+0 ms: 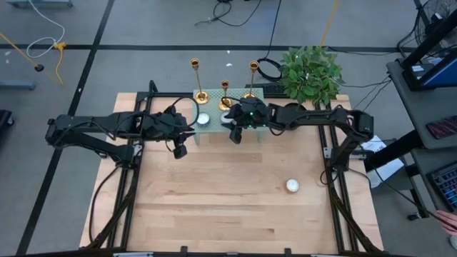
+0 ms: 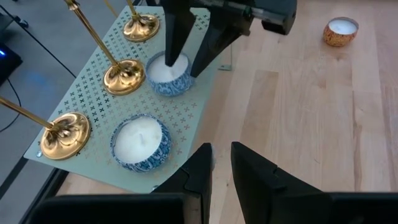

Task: Pick & Place candle stick holders
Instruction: Put the blue scented candle on the shelf, then put the yellow scented candle on the shelf

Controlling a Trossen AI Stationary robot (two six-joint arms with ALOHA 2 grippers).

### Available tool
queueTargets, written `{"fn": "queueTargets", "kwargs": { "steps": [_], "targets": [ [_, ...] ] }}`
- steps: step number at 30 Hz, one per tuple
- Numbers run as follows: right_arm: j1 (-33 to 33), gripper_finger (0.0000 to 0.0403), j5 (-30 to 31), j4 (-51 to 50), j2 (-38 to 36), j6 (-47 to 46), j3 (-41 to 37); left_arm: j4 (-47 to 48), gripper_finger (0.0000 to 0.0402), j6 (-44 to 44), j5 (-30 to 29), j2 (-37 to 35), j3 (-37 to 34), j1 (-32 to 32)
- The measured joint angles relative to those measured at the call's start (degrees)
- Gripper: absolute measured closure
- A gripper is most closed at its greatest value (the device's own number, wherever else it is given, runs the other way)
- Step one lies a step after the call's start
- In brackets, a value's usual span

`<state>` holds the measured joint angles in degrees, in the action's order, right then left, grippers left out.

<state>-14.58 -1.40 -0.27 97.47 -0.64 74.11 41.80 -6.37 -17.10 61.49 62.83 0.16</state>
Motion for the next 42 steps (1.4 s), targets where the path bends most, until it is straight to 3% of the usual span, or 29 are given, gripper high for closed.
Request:
{"fn": "queueTargets", "kwargs": {
  "steps": [5, 10, 16, 32, 42],
  "targets": [
    [1.1, 0.0236, -0.1, -2.3, -3.0, 1.2, 0.0, 0.0, 0.0334, -0.1, 0.5, 0.0, 0.0, 0.0],
    [4.4, 0.0234, -0.3, -15.0, -7.6, 7.5, 0.0, 0.1, 0.0334, -0.1, 0.6, 0.0, 0.0, 0.0],
    [11.4, 0.0234, -0.4, -29.0, -12.6, 3.6, -1.3, 0.0, 0.0334, -0.2, 0.6, 0.0, 0.0, 0.0],
    [32.8, 0.0234, -0.4, -30.6, -25.2, -21.0, -24.5, -1.9, 0.0334, -3.2, 0.5, 0.0, 0.0, 0.0],
    [45.0, 0.0234, -0.4, -31.4, -31.4, -28.3, -34.3, -2.1, 0.0334, -3.0, 0.6, 0.0, 0.0, 0.0]
  ]
}}
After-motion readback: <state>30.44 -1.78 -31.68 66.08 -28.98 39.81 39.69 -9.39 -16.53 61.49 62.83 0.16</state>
